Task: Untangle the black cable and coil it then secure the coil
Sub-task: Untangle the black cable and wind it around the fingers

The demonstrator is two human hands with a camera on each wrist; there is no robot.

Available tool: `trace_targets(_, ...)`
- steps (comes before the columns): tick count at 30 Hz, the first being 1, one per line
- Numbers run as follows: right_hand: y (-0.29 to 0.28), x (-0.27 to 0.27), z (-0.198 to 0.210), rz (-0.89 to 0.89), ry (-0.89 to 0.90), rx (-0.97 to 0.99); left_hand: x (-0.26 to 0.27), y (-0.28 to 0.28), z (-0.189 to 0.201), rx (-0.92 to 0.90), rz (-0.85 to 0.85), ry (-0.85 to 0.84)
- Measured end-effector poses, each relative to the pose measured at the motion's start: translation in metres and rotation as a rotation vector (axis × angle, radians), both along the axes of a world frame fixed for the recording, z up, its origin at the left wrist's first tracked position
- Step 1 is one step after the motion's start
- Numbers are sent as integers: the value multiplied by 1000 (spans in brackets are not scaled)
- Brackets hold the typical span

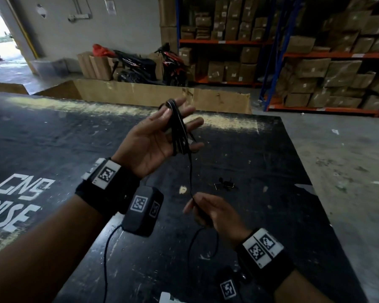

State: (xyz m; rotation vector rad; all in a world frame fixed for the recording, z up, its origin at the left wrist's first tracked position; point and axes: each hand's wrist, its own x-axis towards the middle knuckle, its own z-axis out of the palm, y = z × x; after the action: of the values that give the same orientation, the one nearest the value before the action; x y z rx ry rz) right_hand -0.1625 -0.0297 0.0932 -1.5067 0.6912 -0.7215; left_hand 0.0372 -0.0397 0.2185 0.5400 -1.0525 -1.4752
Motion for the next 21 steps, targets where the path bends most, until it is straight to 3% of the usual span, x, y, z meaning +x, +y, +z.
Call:
trace_targets(7, -33, -2, -2, -32, 82, -227, -3, 9, 25, -58, -247, 11)
trace_targets(11, -65, -4, 15, -219, 288, -486, -6, 16, 13, 17, -453, -4)
trace_targets(14, -87, -8, 44, -353, 424, -611, -6, 19, -10, 90, -479, -176)
trace_targets(21, -84, -11, 109, -209, 563, -690, 3, 15, -51, 247, -326, -498)
